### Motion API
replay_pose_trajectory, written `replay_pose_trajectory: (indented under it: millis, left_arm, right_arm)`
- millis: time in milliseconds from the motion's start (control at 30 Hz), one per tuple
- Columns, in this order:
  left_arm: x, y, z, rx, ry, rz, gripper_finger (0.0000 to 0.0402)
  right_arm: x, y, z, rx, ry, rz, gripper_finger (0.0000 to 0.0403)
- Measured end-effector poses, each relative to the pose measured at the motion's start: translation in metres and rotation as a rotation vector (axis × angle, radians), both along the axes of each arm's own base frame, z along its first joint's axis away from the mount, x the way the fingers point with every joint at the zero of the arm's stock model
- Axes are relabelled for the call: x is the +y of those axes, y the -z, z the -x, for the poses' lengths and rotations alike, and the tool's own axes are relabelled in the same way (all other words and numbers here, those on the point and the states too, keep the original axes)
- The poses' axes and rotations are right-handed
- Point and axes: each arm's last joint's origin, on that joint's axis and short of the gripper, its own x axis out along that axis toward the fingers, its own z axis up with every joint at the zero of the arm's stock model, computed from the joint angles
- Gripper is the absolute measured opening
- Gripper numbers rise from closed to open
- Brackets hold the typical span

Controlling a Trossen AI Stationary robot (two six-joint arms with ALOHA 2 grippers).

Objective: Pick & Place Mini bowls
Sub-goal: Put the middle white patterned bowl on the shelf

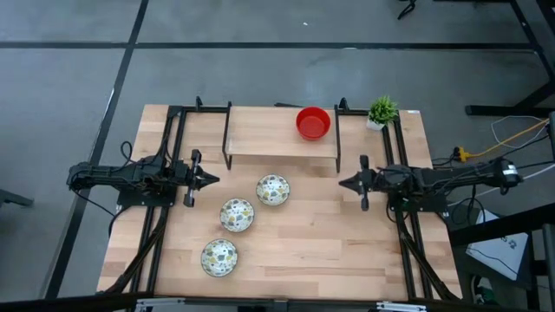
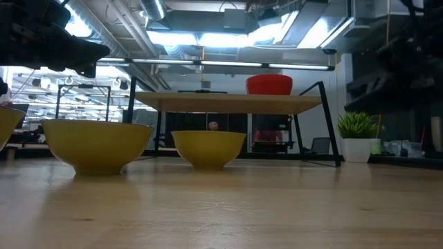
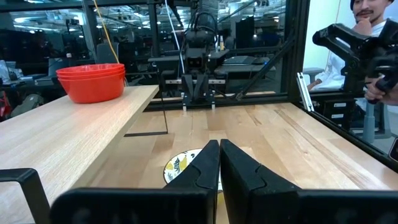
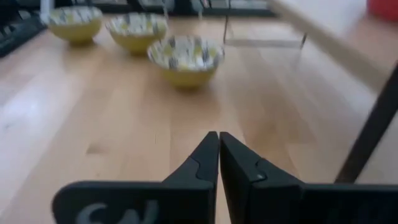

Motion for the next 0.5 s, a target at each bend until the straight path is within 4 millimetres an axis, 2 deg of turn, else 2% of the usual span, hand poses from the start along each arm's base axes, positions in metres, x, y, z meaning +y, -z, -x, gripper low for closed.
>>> replay_pose_trajectory:
  millis: [100, 500]
  left_arm:
    - [0.000, 0.000, 0.000, 0.000, 0.000, 0.000, 0.0010]
    - [0.000, 0.000, 0.000, 0.000, 0.000, 0.000, 0.0010]
  right_arm:
    - [0.000, 0.000, 0.002, 0.001, 0.007, -0.015, 0.0017]
    - [-0.004, -0.019, 0.011, -0.199, 0.051, 0.029, 0.0017]
